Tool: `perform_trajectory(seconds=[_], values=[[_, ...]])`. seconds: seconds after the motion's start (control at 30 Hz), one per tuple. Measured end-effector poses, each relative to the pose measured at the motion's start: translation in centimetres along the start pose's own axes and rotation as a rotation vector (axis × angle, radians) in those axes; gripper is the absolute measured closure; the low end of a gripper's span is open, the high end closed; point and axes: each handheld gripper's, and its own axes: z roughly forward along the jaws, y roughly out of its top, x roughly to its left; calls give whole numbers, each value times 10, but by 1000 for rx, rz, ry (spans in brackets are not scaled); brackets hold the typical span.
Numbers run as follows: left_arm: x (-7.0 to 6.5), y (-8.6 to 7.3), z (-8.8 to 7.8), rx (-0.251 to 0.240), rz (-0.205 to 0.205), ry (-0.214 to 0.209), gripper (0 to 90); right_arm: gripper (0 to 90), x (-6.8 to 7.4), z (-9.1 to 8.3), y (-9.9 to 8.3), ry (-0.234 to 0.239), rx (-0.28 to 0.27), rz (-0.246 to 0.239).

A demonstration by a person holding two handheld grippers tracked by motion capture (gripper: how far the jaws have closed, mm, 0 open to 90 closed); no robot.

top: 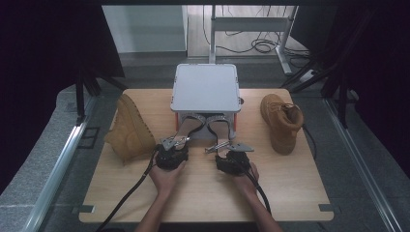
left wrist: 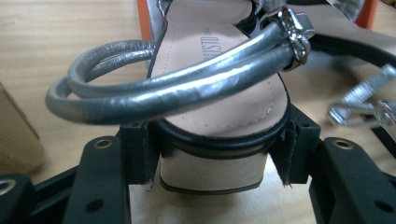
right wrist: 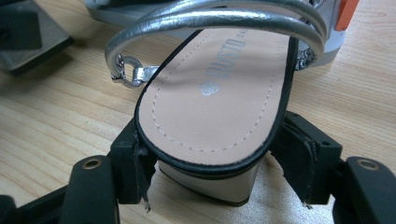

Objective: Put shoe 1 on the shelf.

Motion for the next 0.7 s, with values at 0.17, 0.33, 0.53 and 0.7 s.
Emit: perform_trajectory(seconds=[0.17,0.33,0.53,0.7], values=[[-6,4,8,-16,5,37,418,339,0,0,0,-2,2,3],[-10,11,17,-42,6,74,418,340,0,0,0,-3,2,6],[-15,18,28,-48,7,106,419,341,0,0,0,-4,3,6],[-19,24,38,-50,11,136,418,342,0,0,0,-4,4,9]])
